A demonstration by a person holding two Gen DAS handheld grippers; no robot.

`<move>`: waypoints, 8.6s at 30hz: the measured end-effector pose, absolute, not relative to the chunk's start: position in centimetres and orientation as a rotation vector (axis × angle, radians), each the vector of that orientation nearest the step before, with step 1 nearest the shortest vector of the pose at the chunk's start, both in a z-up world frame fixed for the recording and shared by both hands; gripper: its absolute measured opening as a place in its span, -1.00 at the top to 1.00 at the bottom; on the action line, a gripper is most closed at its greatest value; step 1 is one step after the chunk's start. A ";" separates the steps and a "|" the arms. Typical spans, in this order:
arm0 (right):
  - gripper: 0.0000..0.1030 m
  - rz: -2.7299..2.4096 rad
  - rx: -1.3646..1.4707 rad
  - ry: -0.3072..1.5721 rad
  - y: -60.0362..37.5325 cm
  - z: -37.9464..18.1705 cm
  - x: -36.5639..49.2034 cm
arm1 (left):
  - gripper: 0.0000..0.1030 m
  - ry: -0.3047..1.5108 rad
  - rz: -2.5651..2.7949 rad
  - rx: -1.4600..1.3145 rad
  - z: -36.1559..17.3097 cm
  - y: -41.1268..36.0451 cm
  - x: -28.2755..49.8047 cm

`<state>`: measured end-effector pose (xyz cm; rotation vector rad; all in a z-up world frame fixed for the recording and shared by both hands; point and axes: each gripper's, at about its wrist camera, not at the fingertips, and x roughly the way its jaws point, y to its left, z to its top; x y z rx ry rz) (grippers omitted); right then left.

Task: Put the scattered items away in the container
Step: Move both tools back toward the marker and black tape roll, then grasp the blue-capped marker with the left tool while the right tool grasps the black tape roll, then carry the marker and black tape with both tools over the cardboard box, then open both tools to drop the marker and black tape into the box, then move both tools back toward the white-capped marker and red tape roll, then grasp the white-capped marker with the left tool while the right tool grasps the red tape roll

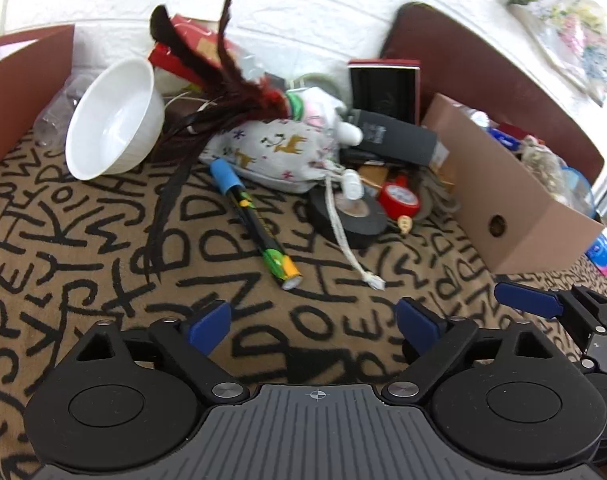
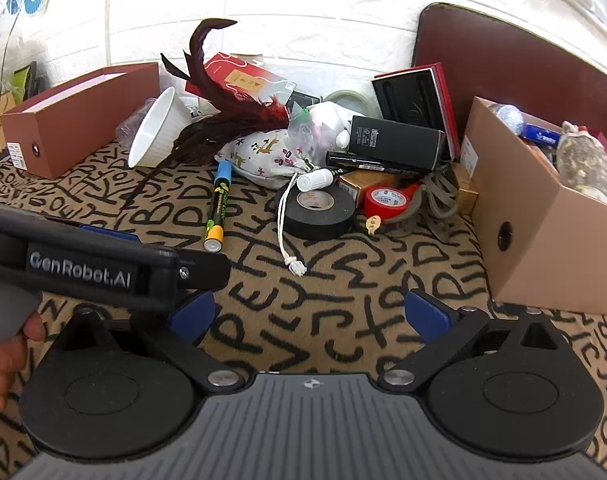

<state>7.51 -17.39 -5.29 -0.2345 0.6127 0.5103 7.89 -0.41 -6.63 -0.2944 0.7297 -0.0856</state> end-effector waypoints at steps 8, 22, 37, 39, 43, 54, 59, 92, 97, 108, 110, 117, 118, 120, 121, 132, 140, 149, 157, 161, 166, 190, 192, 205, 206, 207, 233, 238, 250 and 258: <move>-0.72 0.518 -0.229 0.632 -15.8 -6.6 10.5 | -0.61 0.765 -0.069 -0.295 -7.8 0.6 11.5; -0.55 0.493 -0.163 0.670 -14.3 -8.5 16.0 | -0.32 0.728 -0.011 -0.198 -8.4 1.2 15.7; -0.46 0.479 -0.143 0.624 -12.7 -8.9 15.8 | 0.64 0.753 -0.043 -0.209 -8.7 2.9 13.5; -0.45 0.483 -0.128 0.633 -13.3 -8.7 14.6 | 0.62 0.762 -0.059 -0.212 -8.6 2.8 11.9; -0.45 0.496 -0.160 0.637 -14.2 -8.9 10.7 | 0.62 0.787 -0.107 -0.202 -8.4 2.2 8.7; -0.46 0.453 -0.135 0.656 -17.9 -8.9 -1.0 | 0.51 0.830 -0.221 -0.159 -8.1 0.1 0.3; -0.45 0.472 -0.105 0.677 -19.0 -8.4 -3.5 | 0.25 0.827 -0.237 -0.122 -8.3 -0.6 -1.0; 0.20 0.477 -0.192 0.827 -18.0 -7.5 3.0 | 0.19 0.832 -0.260 -0.061 -8.4 -2.2 1.3; 0.20 0.474 -0.173 0.826 -18.1 -7.5 3.1 | 0.34 0.834 -0.262 -0.026 -8.4 -2.5 1.6; 0.36 0.451 -0.099 0.778 -19.4 -7.0 1.9 | 0.78 0.846 -0.252 -0.086 -7.8 -2.0 0.8; 0.37 0.458 -0.085 0.774 -20.0 -6.7 1.2 | 0.78 0.844 -0.246 -0.078 -7.6 -2.0 0.1; 0.37 0.468 -0.080 0.765 -21.2 -6.1 -0.6 | 0.78 0.795 -0.273 -0.080 -5.3 -2.6 -1.4; 0.37 0.470 -0.081 0.758 -21.4 -5.8 -0.8 | 0.78 0.780 -0.280 -0.073 -4.8 -2.8 -1.5; 0.37 0.470 -0.090 0.740 -21.7 -5.2 -1.0 | 0.78 0.757 -0.297 -0.063 -3.6 -3.4 -1.6; 0.37 0.470 -0.097 0.728 -21.8 -4.7 -1.0 | 0.78 0.747 -0.306 -0.058 -3.0 -3.7 -1.4; 0.37 0.414 -0.102 0.579 -25.0 1.1 2.7 | 0.78 0.683 -0.332 -0.087 1.7 -8.5 3.4; 0.37 0.324 -0.120 0.511 -29.4 5.1 7.1 | 0.78 0.642 -0.374 -0.102 5.5 -13.7 9.8; 0.37 0.194 -0.159 0.516 -35.3 8.6 14.9 | 0.78 0.654 -0.379 -0.139 9.0 -21.0 18.5; 0.37 0.090 -0.127 0.589 -41.4 8.0 22.7 | 0.77 0.710 -0.304 -0.192 9.0 -25.9 27.5; 0.37 0.071 -0.098 0.633 -43.4 6.8 26.1 | 0.77 0.740 -0.268 -0.204 8.1 -27.9 31.6; 0.38 0.065 -0.066 0.637 -44.4 6.0 29.3 | 0.77 0.766 -0.245 -0.194 6.6 -29.5 34.7; -0.85 0.078 -0.135 0.560 -41.3 9.2 25.2 | -0.97 0.642 -0.235 0.006 8.8 -28.6 28.2; -0.86 0.080 -0.148 0.557 -40.7 9.7 24.3 | -0.98 0.637 -0.235 0.008 9.3 -28.0 27.2; -0.95 0.099 -0.241 0.510 -35.4 11.7 17.3 | -1.00 0.577 -0.200 -0.047 9.8 -21.1 18.5; -0.95 0.108 -0.250 0.506 -34.8 11.4 16.5 | -1.00 0.574 -0.191 -0.058 9.3 -20.3 17.4; -0.95 0.117 -0.261 0.503 -34.2 11.0 15.8 | -1.00 0.576 -0.181 -0.066 8.7 -19.6 16.5; -0.95 0.420 -0.476 0.515 -16.3 -3.0 8.2 | -0.86 0.695 -0.081 -0.114 -4.0 -3.8 8.1; -0.93 0.440 -0.453 0.532 -15.5 -4.1 10.2 | -0.68 0.718 -0.103 -0.128 -4.6 -3.1 10.5; -0.29 0.462 -0.430 0.541 -14.8 -6.0 16.6 | -0.22 0.754 -0.201 -0.139 -5.6 -3.8 17.8; 0.10 0.483 -0.452 0.583 -13.9 -7.2 21.0 | 0.32 0.808 -0.216 -0.169 -7.4 -4.0 22.4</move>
